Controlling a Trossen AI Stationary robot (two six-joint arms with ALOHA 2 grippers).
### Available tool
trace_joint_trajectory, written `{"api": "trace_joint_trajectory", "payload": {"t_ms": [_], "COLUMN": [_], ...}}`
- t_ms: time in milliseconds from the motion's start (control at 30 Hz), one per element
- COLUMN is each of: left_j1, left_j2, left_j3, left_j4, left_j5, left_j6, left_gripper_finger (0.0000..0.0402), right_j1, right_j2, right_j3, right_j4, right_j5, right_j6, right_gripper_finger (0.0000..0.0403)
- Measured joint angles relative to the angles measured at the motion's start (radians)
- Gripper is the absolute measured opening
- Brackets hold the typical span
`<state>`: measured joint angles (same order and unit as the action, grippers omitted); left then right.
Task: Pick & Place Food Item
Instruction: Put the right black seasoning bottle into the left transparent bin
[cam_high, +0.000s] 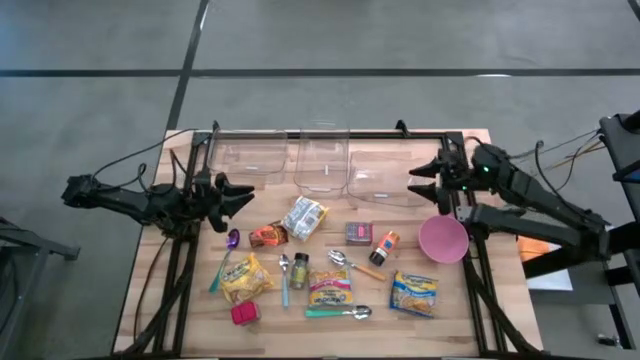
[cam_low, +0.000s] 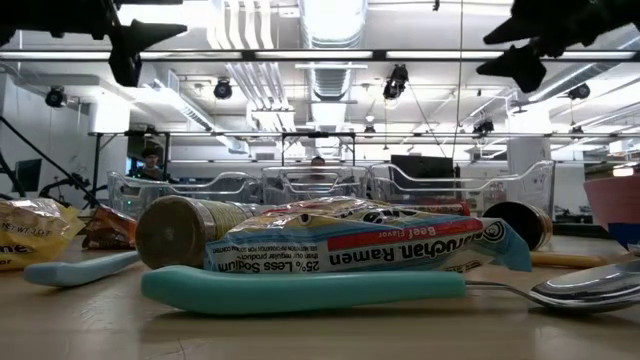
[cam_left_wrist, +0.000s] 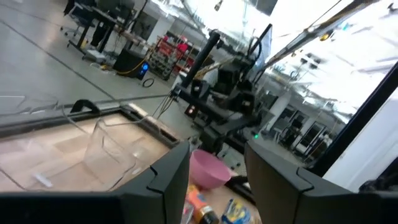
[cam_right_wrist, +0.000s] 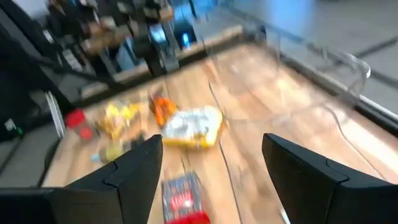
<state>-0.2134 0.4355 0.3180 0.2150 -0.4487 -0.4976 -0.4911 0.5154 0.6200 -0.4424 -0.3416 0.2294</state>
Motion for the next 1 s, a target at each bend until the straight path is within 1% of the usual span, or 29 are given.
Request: {"api": "trace_joint_trajectory", "payload": {"t_ms": [133, 233, 567, 800, 1000], "left_j1": [0.000, 0.000, 0.000, 0.006, 0.006], "left_j2": [0.001, 0.001, 0.000, 0.000, 0.000], "left_j3": [0.060, 0.089, 0.095, 0.095, 0.094], "left_j4": [-0.173, -0.255, -0.273, -0.273, -0.273], "left_j5": [0.004, 0.004, 0.003, -0.001, -0.001], "left_j6": [0.000, 0.000, -0.001, -0.001, -0.001], "left_gripper_finger": [0.0162, 0.0162, 0.0162, 0.0162, 0.0162], "right_j1": [0.000, 0.000, 0.000, 0.000, 0.000], "right_j2": [0.091, 0.139, 0.244, 0.310, 0.340], "right_j3": [0.103, 0.167, 0.320, 0.375, 0.391], "right_j4": [-0.118, -0.161, -0.272, -0.338, -0.352], "right_j5": [-0.009, -0.013, -0.024, -0.025, -0.026], "right_j6": [-0.102, -0.128, -0.154, -0.216, -0.281], "right_gripper_finger": [0.0271, 0.0271, 0.0271, 0.0271, 0.0271]}}
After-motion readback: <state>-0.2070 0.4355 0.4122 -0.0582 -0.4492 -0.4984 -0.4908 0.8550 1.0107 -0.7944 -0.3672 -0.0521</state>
